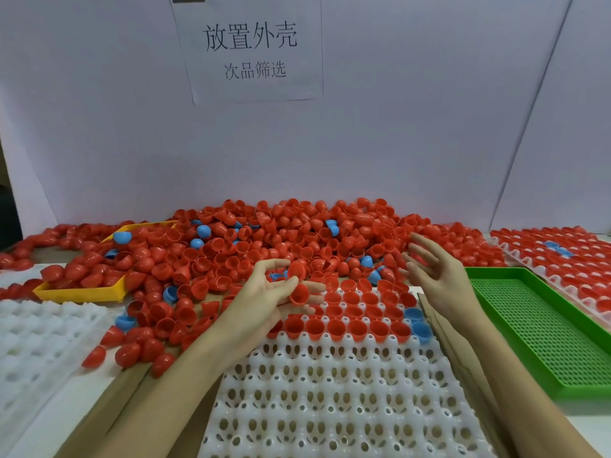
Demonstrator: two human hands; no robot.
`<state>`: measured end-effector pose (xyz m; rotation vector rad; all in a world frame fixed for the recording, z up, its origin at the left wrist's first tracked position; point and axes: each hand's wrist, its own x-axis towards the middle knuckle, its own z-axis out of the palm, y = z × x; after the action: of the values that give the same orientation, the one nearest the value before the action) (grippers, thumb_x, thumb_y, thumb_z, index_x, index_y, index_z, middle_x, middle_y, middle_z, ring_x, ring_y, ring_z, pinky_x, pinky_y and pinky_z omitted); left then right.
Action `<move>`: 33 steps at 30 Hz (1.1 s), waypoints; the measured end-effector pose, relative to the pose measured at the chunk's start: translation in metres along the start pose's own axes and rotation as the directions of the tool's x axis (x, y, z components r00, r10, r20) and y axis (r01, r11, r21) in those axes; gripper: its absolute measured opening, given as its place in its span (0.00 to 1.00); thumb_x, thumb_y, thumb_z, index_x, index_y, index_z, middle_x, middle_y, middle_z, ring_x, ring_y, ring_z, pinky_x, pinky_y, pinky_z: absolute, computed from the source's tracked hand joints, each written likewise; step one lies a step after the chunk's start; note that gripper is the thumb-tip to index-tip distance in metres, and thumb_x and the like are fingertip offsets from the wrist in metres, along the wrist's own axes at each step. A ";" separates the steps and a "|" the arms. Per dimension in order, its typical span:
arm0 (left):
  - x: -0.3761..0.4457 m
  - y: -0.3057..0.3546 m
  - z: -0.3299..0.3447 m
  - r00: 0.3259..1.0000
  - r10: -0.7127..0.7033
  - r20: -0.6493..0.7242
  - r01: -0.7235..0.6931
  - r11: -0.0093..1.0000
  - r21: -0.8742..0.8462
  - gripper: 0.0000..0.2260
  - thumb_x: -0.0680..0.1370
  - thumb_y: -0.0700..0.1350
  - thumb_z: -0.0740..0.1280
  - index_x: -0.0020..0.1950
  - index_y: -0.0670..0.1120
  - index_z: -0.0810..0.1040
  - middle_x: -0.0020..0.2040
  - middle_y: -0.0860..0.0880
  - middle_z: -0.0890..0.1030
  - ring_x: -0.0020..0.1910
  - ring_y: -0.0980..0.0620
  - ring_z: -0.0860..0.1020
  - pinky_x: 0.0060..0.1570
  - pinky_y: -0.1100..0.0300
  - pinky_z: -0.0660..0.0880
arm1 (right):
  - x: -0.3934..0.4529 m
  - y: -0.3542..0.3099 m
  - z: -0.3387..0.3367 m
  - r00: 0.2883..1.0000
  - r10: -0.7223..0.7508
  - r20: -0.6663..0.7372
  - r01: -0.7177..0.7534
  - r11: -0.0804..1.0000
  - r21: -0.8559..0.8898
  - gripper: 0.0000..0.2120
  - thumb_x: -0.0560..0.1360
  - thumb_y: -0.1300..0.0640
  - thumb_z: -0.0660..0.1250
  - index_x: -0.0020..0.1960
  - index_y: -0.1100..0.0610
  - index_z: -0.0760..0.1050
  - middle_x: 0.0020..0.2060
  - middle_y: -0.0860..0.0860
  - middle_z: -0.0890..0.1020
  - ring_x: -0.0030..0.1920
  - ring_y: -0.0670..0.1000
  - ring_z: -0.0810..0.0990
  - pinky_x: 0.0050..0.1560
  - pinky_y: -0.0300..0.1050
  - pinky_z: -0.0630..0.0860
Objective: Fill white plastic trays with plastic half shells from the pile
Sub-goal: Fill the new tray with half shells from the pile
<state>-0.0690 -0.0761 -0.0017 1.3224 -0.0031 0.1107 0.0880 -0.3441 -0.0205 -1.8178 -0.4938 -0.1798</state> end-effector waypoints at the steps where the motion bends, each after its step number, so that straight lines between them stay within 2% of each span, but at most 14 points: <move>1: 0.000 0.000 -0.002 1.000 0.002 0.011 -0.002 1.000 0.003 0.14 0.86 0.39 0.60 0.70 0.47 0.63 0.55 0.35 0.85 0.56 0.38 0.85 0.48 0.57 0.82 | 0.000 -0.001 0.002 1.000 -0.016 0.001 0.016 1.000 -0.013 0.23 0.82 0.66 0.67 0.75 0.54 0.73 0.70 0.55 0.80 0.58 0.46 0.86 0.56 0.41 0.84; 4: 0.000 0.002 -0.006 0.998 0.027 0.049 -0.030 0.997 0.066 0.11 0.86 0.40 0.61 0.68 0.45 0.69 0.55 0.37 0.85 0.54 0.37 0.85 0.47 0.58 0.81 | -0.004 -0.010 0.009 0.998 -0.062 0.008 0.062 0.996 -0.056 0.13 0.82 0.65 0.68 0.64 0.56 0.81 0.55 0.52 0.87 0.50 0.47 0.88 0.49 0.40 0.85; 7: -0.002 0.005 -0.007 0.997 0.064 0.037 -0.069 0.987 0.144 0.10 0.84 0.44 0.65 0.66 0.46 0.77 0.48 0.38 0.85 0.51 0.38 0.86 0.47 0.59 0.81 | -0.013 -0.028 0.014 0.990 -0.109 0.085 0.110 0.994 0.000 0.10 0.81 0.64 0.69 0.60 0.56 0.83 0.48 0.51 0.89 0.47 0.49 0.88 0.50 0.45 0.86; 11: -0.003 0.004 -0.002 0.995 0.090 0.049 -0.098 0.980 0.171 0.11 0.83 0.48 0.68 0.63 0.48 0.82 0.43 0.43 0.83 0.51 0.38 0.86 0.51 0.57 0.82 | -0.025 -0.055 0.024 0.928 -0.204 0.313 0.170 0.977 0.132 0.13 0.80 0.59 0.72 0.63 0.53 0.83 0.53 0.50 0.88 0.52 0.51 0.88 0.50 0.45 0.86; 14: -0.003 0.000 0.004 0.993 0.102 0.050 -0.110 0.975 0.194 0.11 0.83 0.49 0.67 0.62 0.50 0.83 0.46 0.45 0.83 0.51 0.39 0.86 0.55 0.54 0.83 | -0.034 -0.062 0.040 0.881 -0.240 0.409 0.201 0.970 0.136 0.13 0.78 0.57 0.74 0.63 0.52 0.84 0.55 0.49 0.87 0.53 0.52 0.88 0.50 0.45 0.85; 16: -0.004 -0.002 0.007 0.992 0.114 0.049 -0.123 0.965 0.230 0.11 0.83 0.51 0.66 0.61 0.51 0.84 0.46 0.48 0.86 0.49 0.41 0.87 0.56 0.53 0.83 | -0.037 -0.060 0.047 0.870 -0.248 0.425 0.223 0.969 0.110 0.11 0.77 0.56 0.75 0.59 0.52 0.85 0.53 0.47 0.87 0.50 0.51 0.88 0.50 0.45 0.85; 18: -0.005 -0.006 0.011 0.988 0.153 0.030 -0.154 0.937 0.315 0.09 0.83 0.51 0.66 0.59 0.53 0.84 0.45 0.47 0.87 0.46 0.42 0.87 0.54 0.54 0.83 | -0.038 -0.059 0.048 0.866 -0.245 0.437 0.222 0.970 0.105 0.08 0.77 0.56 0.76 0.56 0.53 0.85 0.49 0.49 0.88 0.49 0.52 0.88 0.50 0.46 0.85; 21: -0.006 -0.006 0.012 0.978 0.207 0.035 -0.205 0.907 0.369 0.06 0.83 0.49 0.67 0.58 0.52 0.82 0.43 0.44 0.87 0.43 0.43 0.87 0.47 0.57 0.83 | -0.036 -0.058 0.045 0.861 -0.243 0.447 0.223 0.970 0.098 0.06 0.78 0.56 0.75 0.54 0.54 0.85 0.47 0.51 0.88 0.49 0.54 0.88 0.49 0.46 0.85; 25: -0.008 0.007 0.003 0.969 0.105 0.225 -0.191 0.894 0.405 0.07 0.83 0.44 0.69 0.60 0.50 0.81 0.50 0.44 0.87 0.47 0.44 0.87 0.51 0.59 0.82 | -0.035 -0.057 0.043 0.869 -0.236 0.436 0.233 0.971 0.061 0.08 0.78 0.55 0.74 0.57 0.51 0.85 0.48 0.49 0.88 0.49 0.53 0.88 0.49 0.49 0.85; 27: -0.009 0.014 -0.003 0.971 0.063 0.230 -0.167 0.866 0.472 0.08 0.80 0.41 0.72 0.57 0.52 0.83 0.51 0.46 0.88 0.47 0.46 0.87 0.54 0.60 0.81 | -0.037 -0.058 0.045 0.863 -0.221 0.455 0.215 0.974 0.065 0.10 0.79 0.55 0.74 0.60 0.49 0.85 0.48 0.50 0.88 0.48 0.52 0.88 0.51 0.48 0.85; 29: -0.009 0.022 -0.012 0.985 0.068 0.160 -0.149 0.804 0.575 0.08 0.77 0.40 0.75 0.53 0.53 0.85 0.48 0.50 0.88 0.47 0.50 0.87 0.54 0.59 0.82 | -0.037 -0.058 0.045 0.856 -0.221 0.467 0.213 0.975 0.071 0.11 0.80 0.55 0.72 0.62 0.48 0.83 0.48 0.49 0.88 0.48 0.52 0.88 0.50 0.46 0.85; 30: -0.010 0.026 -0.019 0.989 0.086 0.120 -0.144 0.742 0.655 0.08 0.76 0.41 0.76 0.51 0.53 0.85 0.47 0.52 0.88 0.47 0.53 0.87 0.54 0.58 0.82 | -0.036 -0.058 0.043 0.861 -0.225 0.456 0.225 0.973 0.056 0.11 0.81 0.55 0.71 0.63 0.49 0.83 0.47 0.49 0.88 0.47 0.51 0.88 0.49 0.46 0.85; 33: -0.014 0.042 -0.040 0.990 0.099 0.099 -0.135 0.477 0.868 0.07 0.73 0.46 0.79 0.45 0.57 0.85 0.42 0.57 0.86 0.43 0.61 0.84 0.47 0.63 0.81 | -0.028 -0.051 0.033 0.908 -0.202 0.368 0.232 0.972 -0.037 0.10 0.83 0.60 0.68 0.61 0.52 0.83 0.45 0.48 0.89 0.44 0.50 0.88 0.45 0.48 0.86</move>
<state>-0.0891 -0.0281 0.0285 2.3878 -0.0792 0.2259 0.0373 -0.3078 0.0044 -1.8797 -0.9649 -0.0134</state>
